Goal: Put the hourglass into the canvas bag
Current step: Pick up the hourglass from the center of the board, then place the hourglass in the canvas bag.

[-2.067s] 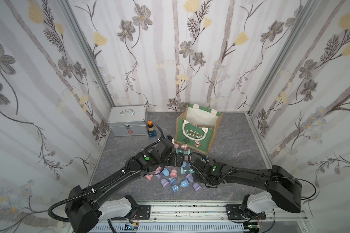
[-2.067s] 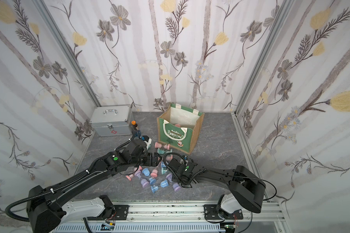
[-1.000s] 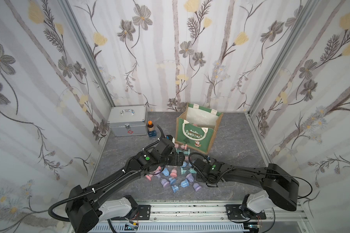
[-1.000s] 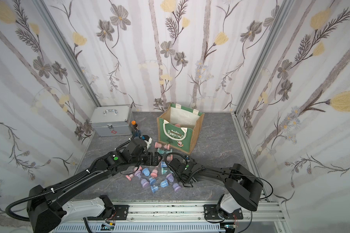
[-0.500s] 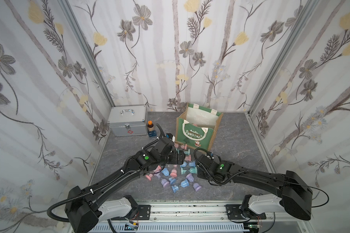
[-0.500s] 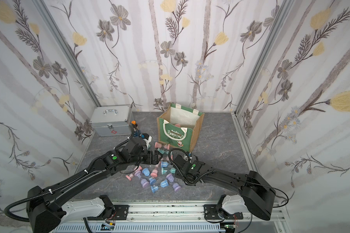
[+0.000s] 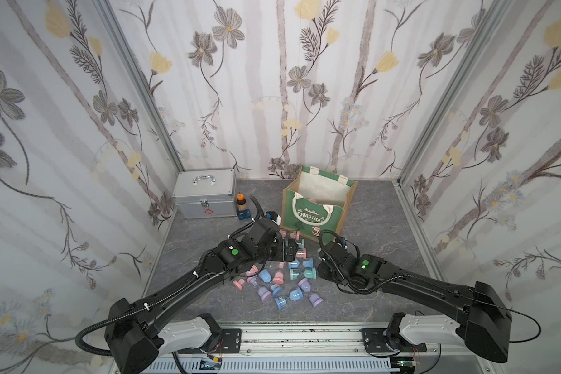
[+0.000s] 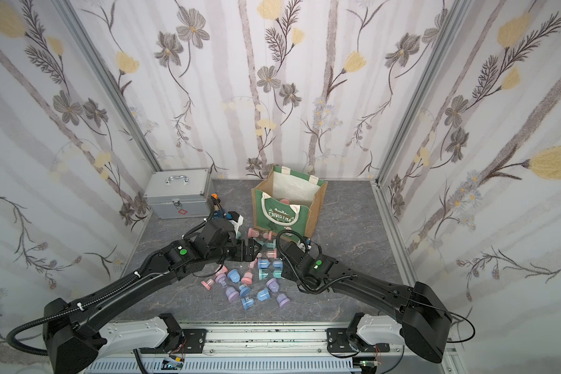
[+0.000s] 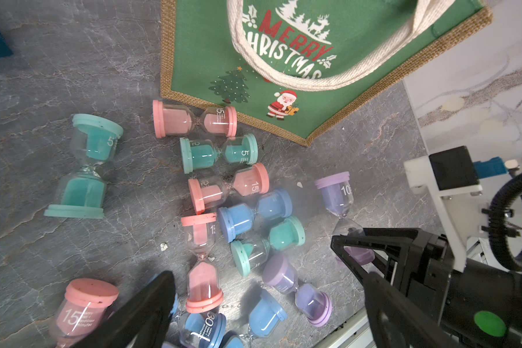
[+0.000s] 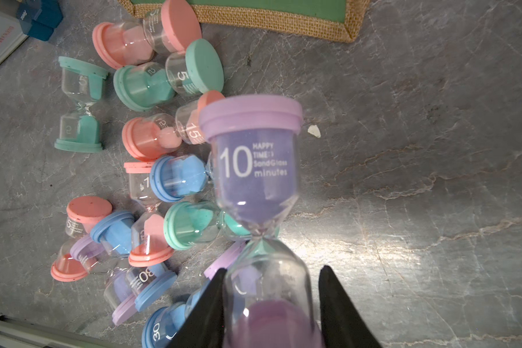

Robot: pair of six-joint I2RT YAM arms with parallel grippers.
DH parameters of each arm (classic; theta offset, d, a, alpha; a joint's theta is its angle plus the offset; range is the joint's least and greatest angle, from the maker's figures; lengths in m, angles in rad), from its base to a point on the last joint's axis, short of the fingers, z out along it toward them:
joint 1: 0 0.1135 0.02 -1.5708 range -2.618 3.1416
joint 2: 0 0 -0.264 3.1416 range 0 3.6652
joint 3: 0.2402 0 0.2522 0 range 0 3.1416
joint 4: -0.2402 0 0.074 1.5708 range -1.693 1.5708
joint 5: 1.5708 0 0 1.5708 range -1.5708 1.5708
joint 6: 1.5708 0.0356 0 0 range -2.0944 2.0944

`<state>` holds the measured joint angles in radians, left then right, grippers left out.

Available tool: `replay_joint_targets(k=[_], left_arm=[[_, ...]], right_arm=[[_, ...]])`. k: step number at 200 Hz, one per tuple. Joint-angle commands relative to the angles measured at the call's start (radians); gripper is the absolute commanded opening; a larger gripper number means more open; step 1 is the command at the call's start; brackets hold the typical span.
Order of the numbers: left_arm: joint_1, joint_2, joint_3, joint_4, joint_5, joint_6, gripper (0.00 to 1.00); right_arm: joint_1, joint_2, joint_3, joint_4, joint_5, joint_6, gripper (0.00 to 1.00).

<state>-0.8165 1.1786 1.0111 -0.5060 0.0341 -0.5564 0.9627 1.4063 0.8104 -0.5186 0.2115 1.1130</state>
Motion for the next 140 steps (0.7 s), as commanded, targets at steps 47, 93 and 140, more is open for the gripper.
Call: replay_joint_targets(k=[47, 93, 140], left_arm=[[0.001, 0.004, 0.048, 0.021, -0.056, 0.007, 1.00], [0.009, 0.012, 0.118, 0.023, -0.107, 0.026, 1.00], [0.056, 0.034, 0.190, 0.042, -0.120, 0.049, 1.00]], right_arm=[[-0.003, -0.102, 0.082, 0.056, 0.015, -0.049, 0.18], [-0.039, -0.112, 0.228, 0.080, -0.014, -0.157, 0.18], [-0.144, -0.040, 0.429, 0.124, -0.057, -0.294, 0.18]])
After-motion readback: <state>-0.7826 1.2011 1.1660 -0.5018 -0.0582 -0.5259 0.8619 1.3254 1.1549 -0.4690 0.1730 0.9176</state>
